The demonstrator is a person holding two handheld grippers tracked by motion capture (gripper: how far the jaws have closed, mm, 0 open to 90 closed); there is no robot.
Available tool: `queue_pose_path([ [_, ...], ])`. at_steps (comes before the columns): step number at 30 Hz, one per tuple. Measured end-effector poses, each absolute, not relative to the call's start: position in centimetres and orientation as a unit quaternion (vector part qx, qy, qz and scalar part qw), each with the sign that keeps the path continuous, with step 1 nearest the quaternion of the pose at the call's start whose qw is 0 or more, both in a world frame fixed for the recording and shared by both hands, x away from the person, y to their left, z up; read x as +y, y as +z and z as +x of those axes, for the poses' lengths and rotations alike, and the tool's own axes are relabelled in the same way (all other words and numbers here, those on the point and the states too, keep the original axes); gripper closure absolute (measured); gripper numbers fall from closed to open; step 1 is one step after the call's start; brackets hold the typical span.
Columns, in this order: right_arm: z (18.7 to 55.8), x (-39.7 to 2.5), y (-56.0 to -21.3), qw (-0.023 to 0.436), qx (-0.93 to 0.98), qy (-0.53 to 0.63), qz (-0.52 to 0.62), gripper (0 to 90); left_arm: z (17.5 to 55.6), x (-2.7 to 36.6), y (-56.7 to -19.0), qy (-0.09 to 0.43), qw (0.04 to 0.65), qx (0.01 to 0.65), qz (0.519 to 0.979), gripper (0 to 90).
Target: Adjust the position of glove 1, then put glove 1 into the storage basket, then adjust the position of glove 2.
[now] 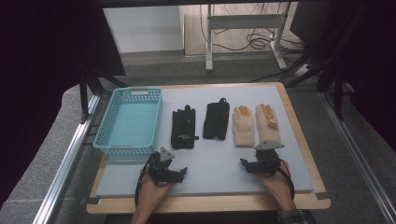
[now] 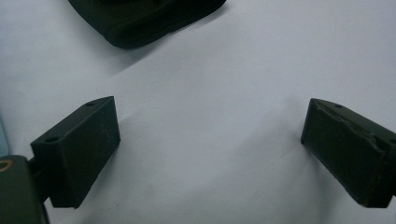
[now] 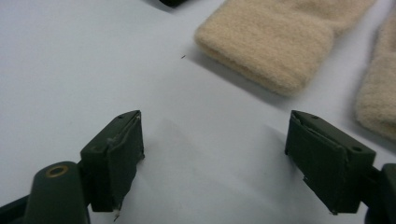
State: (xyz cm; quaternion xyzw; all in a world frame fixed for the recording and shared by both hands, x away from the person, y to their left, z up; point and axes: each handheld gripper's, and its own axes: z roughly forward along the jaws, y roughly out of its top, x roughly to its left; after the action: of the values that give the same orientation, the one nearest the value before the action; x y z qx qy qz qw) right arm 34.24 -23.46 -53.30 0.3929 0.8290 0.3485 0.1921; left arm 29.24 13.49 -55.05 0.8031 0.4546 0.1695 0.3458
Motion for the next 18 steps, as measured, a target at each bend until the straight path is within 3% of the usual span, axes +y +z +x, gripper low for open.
queue_pose_path([
  [18, 34.24, -23.37, -53.35, 0.195, 0.829, 0.344, 0.395, 13.3, 29.03, 13.49, -55.10, 0.173, 0.346, 0.458, 0.800, 5.4],
])
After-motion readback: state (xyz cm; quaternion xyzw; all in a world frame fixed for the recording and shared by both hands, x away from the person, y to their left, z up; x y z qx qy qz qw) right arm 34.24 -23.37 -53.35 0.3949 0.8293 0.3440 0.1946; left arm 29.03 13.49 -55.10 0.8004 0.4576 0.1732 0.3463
